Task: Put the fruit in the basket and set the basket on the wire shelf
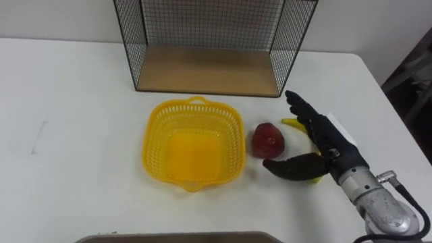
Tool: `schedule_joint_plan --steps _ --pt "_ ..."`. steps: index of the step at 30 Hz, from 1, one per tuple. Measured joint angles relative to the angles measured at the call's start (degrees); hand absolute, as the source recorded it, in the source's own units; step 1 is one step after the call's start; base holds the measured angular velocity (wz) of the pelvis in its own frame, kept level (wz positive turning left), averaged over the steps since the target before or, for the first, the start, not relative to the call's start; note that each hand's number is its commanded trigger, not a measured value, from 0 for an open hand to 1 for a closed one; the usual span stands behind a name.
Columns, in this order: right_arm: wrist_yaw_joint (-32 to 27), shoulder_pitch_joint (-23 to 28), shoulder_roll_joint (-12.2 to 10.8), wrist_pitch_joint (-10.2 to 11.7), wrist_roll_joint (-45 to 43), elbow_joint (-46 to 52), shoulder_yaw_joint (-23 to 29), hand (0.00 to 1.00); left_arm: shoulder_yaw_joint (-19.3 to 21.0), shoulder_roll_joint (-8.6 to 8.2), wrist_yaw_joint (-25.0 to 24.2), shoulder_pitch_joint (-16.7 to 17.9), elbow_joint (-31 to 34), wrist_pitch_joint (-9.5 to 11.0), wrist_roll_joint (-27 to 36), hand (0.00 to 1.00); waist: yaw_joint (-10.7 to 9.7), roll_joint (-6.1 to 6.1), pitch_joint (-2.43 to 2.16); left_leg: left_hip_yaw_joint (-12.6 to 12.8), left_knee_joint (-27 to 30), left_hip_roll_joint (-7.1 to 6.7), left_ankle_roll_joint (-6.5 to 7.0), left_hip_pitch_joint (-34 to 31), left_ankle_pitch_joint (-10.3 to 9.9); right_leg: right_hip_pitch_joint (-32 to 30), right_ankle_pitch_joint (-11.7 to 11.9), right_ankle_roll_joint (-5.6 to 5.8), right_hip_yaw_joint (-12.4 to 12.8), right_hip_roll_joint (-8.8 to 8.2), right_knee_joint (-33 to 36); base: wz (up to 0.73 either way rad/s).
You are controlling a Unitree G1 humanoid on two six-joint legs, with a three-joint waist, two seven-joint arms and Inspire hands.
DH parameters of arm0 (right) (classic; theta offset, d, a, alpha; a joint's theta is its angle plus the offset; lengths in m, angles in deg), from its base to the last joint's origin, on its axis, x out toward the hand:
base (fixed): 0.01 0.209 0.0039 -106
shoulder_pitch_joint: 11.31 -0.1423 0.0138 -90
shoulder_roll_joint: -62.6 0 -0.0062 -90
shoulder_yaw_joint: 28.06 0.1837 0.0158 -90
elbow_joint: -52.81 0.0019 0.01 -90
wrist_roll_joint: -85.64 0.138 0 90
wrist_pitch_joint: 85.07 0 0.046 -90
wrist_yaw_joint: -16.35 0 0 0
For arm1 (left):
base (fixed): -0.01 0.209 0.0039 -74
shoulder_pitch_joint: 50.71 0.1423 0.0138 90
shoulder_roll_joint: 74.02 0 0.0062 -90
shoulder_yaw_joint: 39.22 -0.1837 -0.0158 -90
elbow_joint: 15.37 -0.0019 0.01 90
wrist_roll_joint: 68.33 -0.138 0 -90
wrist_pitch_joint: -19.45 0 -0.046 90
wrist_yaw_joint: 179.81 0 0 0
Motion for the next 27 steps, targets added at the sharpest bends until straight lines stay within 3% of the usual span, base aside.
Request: schedule_joint_plan --steps 12,27 --pt "-0.60 -1.62 0.28 -0.03 0.19 -5.62 -0.85 0.00 -1.19 0.68 1.49 -0.07 0.24 0.03 0.01 0.00 0.04 -0.80 0.34 -0.91 0.11 -0.01 0.00 -0.11 0.00 0.32 0.01 -0.02 -0.43 -0.01 -0.03 0.02" --pt "-0.62 -6.91 0.28 -0.51 0.22 -10.71 -1.23 0.00 -2.55 0.92 1.21 2.12 2.90 -0.43 -0.12 0.00 0.09 -1.13 0.34 -2.36 0.55 -0.11 -0.02 -0.08 0.01 1.00 0.01 -0.01 -0.92 -0.11 -0.13 0.04"
